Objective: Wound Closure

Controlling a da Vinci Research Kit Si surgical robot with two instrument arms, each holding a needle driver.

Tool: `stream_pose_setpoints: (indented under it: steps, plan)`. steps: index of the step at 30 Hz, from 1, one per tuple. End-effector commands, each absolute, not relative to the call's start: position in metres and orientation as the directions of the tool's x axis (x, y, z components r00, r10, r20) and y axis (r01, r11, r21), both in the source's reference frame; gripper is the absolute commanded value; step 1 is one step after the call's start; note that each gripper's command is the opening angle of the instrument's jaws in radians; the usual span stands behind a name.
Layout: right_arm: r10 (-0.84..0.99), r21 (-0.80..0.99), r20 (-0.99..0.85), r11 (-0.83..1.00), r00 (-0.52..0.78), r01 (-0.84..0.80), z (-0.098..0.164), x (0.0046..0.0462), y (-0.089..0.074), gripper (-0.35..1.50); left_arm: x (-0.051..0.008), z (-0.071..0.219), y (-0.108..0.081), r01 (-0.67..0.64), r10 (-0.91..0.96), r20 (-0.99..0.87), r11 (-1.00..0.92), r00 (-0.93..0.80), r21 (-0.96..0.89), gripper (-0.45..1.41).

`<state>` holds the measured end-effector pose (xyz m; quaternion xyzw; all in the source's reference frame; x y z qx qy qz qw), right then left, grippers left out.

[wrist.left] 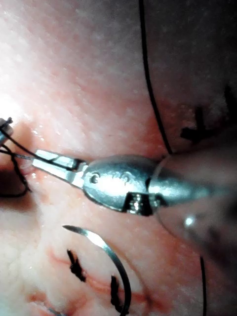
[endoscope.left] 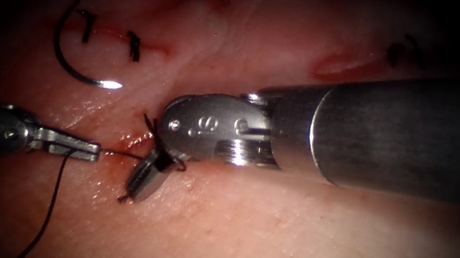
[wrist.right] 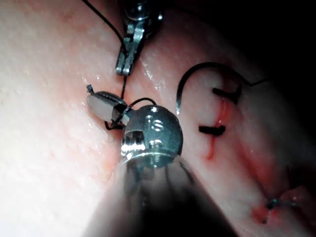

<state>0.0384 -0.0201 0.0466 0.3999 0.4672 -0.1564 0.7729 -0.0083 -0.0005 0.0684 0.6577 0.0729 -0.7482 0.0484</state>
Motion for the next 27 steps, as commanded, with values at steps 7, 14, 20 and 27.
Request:
stream_pose_setpoints:
  steps: [7,14,20,27]
  plan:
    - [0.245,0.48,-0.86,0.685,0.448,0.548,0.048,0.0382,-0.017,-0.35,-0.0114,0.068,-0.005,0.209,0.005,-0.988,-0.977,-0.156,-0.038,-0.45]
    - [0.272,0.494,-0.846,0.721,0.458,0.485,0.049,0.0369,-0.015,-0.35,-0.0138,0.064,-0.009,0.249,0.026,-0.992,-0.967,-0.126,-0.057,-0.45]
    - [0.271,0.503,-0.831,0.739,0.486,0.448,0.051,0.0367,-0.015,-0.35,-0.0155,0.061,-0.01,0.287,0.043,-0.995,-0.956,-0.094,-0.068,-0.45]
    - [0.283,0.514,-0.81,0.764,0.514,0.389,0.053,0.0365,-0.015,-0.35,-0.0171,0.058,-0.012,0.309,0.039,-0.996,-0.949,-0.085,-0.063,-0.45]
